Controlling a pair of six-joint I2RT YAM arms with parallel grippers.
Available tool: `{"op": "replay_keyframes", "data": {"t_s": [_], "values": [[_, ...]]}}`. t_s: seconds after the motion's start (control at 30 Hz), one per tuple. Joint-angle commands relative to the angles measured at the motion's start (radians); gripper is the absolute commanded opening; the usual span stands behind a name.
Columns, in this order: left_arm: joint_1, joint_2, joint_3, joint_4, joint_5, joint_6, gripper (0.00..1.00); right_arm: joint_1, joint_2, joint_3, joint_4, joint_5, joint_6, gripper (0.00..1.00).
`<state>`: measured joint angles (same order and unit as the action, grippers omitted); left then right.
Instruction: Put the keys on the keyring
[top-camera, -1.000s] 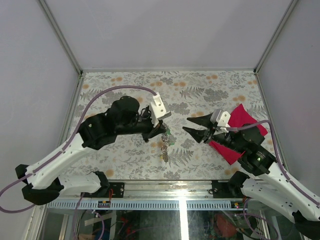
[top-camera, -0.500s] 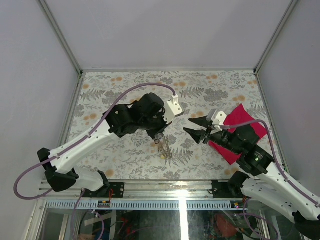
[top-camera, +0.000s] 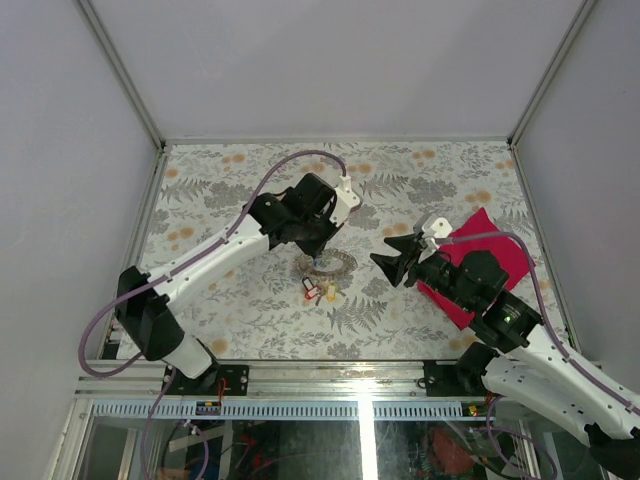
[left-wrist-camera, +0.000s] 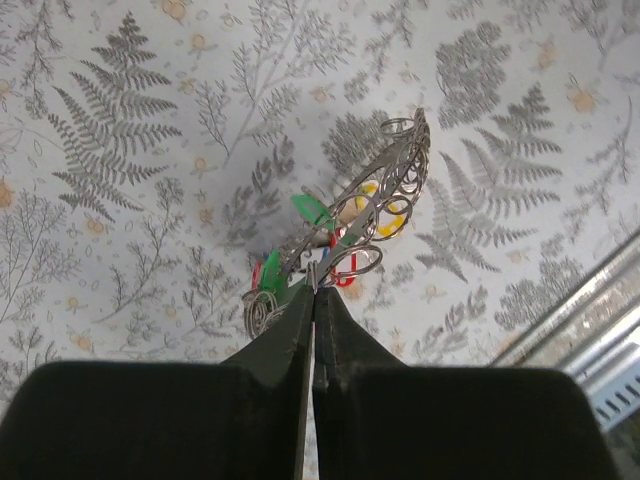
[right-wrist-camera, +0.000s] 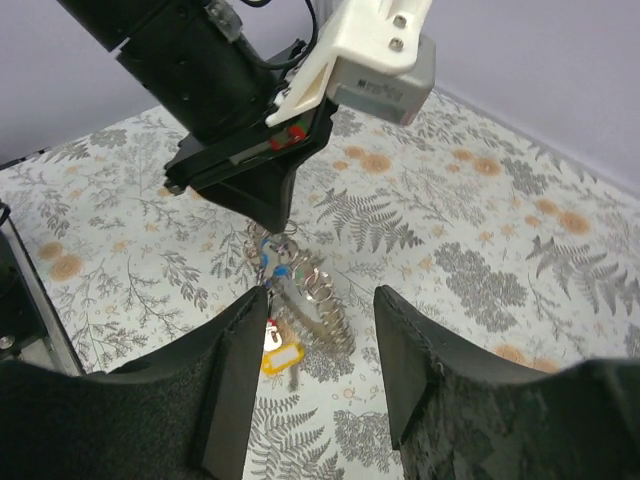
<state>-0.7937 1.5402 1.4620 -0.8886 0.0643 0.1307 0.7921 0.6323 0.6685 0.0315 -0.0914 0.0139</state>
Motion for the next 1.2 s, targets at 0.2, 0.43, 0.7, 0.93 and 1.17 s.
{"op": "replay_keyframes", "data": {"t_s": [0.2, 0.43, 0.7, 0.93, 1.17], "values": [[0.125, 0.185, 0.043, 0.272, 0.081, 0.002, 0.00, 0.002, -0.077, -0.101, 0.064, 0.150, 0.188, 0.57], [0.213, 0.286, 0.038, 0.403, 0.097, -0.022, 0.00, 0.002, -0.063, -0.119, 0.004, 0.288, 0.263, 0.59], [0.298, 0.380, 0.072, 0.490, 0.171, -0.048, 0.00, 0.002, -0.005, -0.066, -0.111, 0.281, 0.274, 0.76], [0.389, 0.411, 0.040, 0.629, 0.281, -0.141, 0.07, 0.002, -0.015, -0.061, -0.055, 0.155, 0.301, 0.99], [0.488, 0.379, -0.025, 0.772, 0.408, -0.262, 0.28, 0.002, 0.035, -0.030, -0.092, 0.253, 0.290, 0.99]]}}
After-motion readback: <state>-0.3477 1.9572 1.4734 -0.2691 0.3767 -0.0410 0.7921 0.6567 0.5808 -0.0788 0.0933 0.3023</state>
